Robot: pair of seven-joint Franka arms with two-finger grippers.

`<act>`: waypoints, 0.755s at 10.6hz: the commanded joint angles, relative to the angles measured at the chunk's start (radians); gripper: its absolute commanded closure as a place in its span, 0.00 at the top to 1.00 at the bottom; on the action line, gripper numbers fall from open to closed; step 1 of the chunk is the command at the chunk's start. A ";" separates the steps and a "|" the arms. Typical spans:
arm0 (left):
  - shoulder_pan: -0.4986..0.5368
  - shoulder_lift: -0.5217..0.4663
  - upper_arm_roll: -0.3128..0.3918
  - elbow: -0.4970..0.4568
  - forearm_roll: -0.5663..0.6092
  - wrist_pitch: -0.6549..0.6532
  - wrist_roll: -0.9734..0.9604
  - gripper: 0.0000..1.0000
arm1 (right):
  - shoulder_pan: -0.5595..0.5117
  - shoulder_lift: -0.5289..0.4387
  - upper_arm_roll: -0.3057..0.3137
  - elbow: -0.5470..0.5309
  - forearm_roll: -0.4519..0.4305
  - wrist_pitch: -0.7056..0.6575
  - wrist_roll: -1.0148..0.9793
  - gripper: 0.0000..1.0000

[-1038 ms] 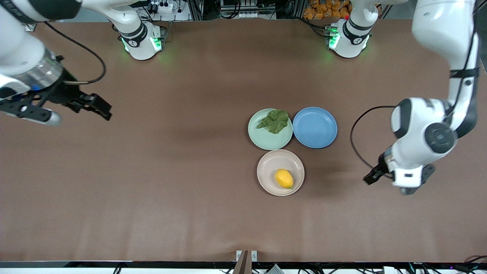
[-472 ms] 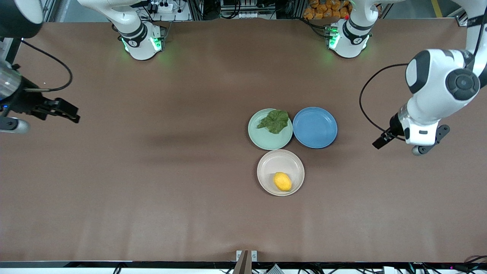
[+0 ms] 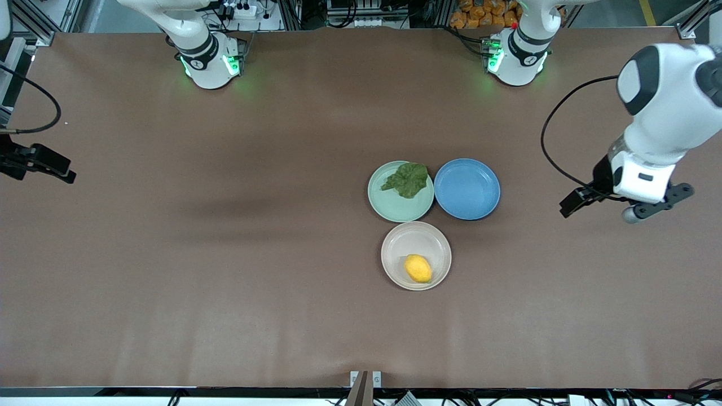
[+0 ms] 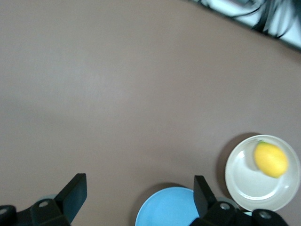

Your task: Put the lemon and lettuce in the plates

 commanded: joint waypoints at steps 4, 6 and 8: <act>-0.026 -0.029 0.001 0.288 -0.020 -0.435 0.244 1.00 | -0.025 -0.130 0.085 -0.124 -0.001 -0.004 -0.005 1.00; -0.028 -0.089 0.001 0.290 -0.019 -0.509 0.284 1.00 | -0.026 -0.153 0.114 -0.146 -0.001 -0.004 -0.005 1.00; -0.025 -0.088 -0.009 0.306 -0.011 -0.544 0.284 1.00 | -0.028 -0.155 0.135 -0.146 -0.001 0.001 -0.003 1.00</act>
